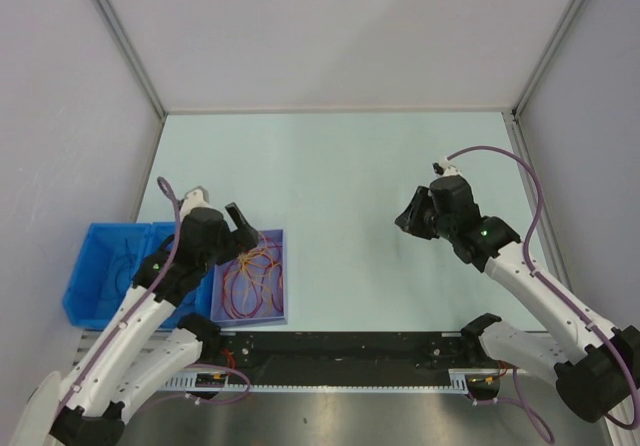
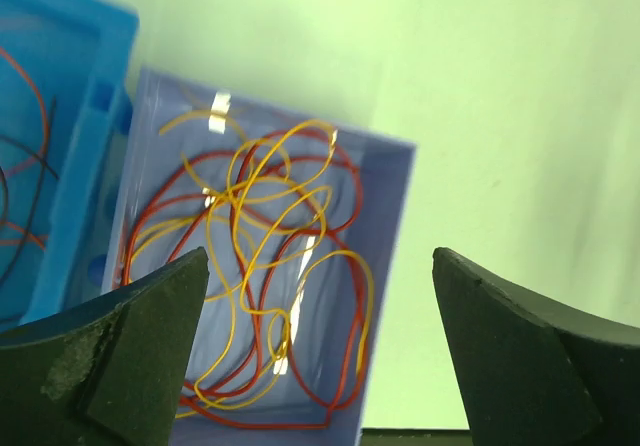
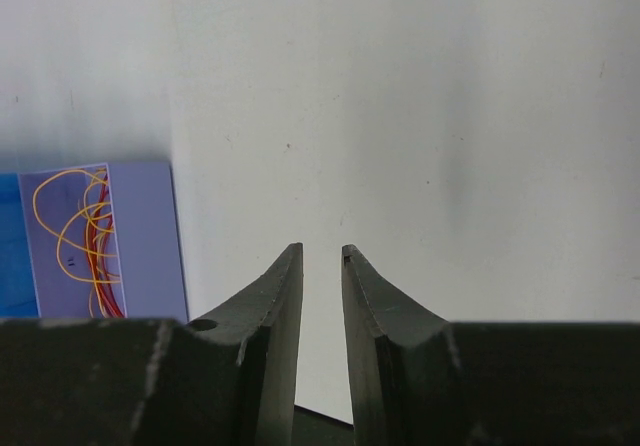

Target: Untangle the cables

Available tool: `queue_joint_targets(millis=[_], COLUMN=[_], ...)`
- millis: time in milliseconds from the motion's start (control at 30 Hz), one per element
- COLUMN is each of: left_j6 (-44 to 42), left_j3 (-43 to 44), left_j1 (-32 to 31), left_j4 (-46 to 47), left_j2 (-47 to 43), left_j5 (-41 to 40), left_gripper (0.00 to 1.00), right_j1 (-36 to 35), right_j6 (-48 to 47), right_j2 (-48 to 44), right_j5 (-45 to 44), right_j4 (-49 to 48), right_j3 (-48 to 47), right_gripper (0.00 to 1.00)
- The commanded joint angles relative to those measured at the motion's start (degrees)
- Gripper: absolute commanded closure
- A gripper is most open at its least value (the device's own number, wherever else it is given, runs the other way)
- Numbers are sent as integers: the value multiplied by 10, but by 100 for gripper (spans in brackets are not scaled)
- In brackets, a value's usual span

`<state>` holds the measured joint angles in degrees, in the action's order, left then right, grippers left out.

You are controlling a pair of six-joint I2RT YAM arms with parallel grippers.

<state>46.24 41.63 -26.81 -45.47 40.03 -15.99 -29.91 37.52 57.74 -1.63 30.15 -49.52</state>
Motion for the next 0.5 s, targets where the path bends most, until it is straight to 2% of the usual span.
queue_joint_targets(millis=[0,200,300,333,367,400,467], left_j6=[-69,-160,-191,-206,-212,-215,-227], left_j3=[57,51,12,7,-12,-23,-43], left_j1=[5,5,5,5,5,5,5], left_j4=[-20,16,70,87,105,134,158], left_j2=[-27,-89,-161,-179,-201,-236,-274], left_j5=[-35,-64,-64,-58,-60,-73,-98], left_gripper=[1,1,0,0,0,0,0], right_j1=[-5,-14,-23,-38,-46,-54,-72], right_j6=[6,4,-9,-23,-31,-38,-49], right_j2=[-13,-9,-12,-13,-15,-14,2], right_j5=[-3,-5,10,26,25,23,21], right_j4=[-9,-15,-76,-100,-127,-183,-229], right_j3=[2,5,28,42,71,90,114], right_gripper=[73,71,66,63,53,48,38])
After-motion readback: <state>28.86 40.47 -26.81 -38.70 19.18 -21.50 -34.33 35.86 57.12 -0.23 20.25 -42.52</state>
